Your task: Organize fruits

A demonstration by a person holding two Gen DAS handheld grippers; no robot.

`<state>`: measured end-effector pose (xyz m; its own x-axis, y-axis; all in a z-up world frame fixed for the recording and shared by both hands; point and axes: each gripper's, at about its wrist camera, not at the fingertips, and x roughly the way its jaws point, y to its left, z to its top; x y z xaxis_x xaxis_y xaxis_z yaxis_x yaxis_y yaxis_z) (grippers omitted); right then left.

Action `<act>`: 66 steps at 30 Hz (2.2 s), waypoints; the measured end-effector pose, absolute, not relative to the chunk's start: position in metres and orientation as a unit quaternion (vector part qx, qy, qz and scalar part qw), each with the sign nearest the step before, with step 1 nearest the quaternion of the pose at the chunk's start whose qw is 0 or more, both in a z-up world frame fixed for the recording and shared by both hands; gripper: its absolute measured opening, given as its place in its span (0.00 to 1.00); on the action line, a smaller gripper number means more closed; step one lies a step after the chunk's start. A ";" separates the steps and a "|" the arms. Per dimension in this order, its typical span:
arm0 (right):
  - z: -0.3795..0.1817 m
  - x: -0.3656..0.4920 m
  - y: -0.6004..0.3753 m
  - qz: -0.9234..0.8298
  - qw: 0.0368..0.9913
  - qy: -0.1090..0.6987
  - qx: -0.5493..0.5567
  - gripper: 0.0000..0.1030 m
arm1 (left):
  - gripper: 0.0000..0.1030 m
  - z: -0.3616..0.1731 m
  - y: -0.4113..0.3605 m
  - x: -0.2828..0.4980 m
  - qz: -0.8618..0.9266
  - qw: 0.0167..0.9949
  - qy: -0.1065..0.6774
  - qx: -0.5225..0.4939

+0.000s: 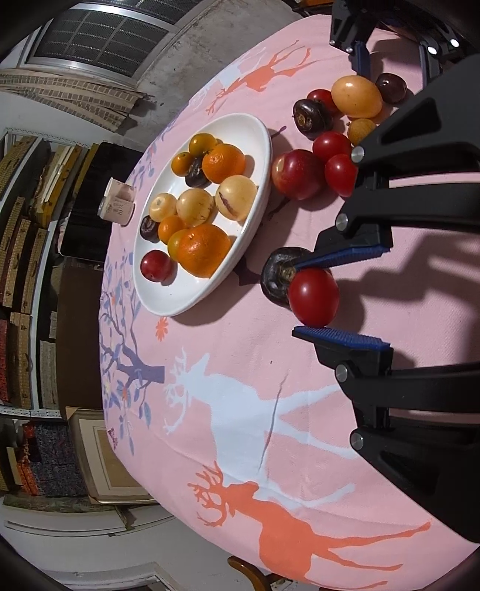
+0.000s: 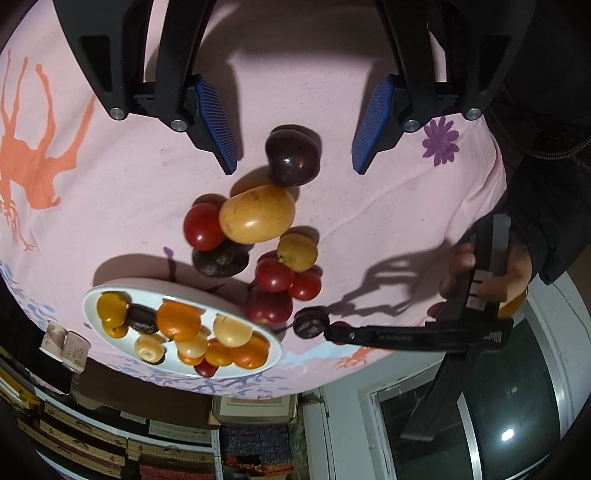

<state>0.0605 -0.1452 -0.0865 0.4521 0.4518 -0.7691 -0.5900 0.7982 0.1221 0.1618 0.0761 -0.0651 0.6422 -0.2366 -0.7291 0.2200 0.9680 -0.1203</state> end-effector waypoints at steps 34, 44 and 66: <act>-0.066 0.057 -0.177 0.312 0.863 0.397 -0.012 0.28 | 0.53 -0.079 0.063 0.138 -0.114 0.887 0.442 0.066; -0.064 0.055 -0.183 0.313 0.863 0.396 -0.006 0.28 | 0.27 -0.079 0.083 0.133 -0.096 0.891 0.443 0.032; 0.009 0.142 -0.224 0.204 0.935 0.288 0.029 0.28 | 0.27 0.005 0.033 0.187 -0.161 0.911 0.377 -0.041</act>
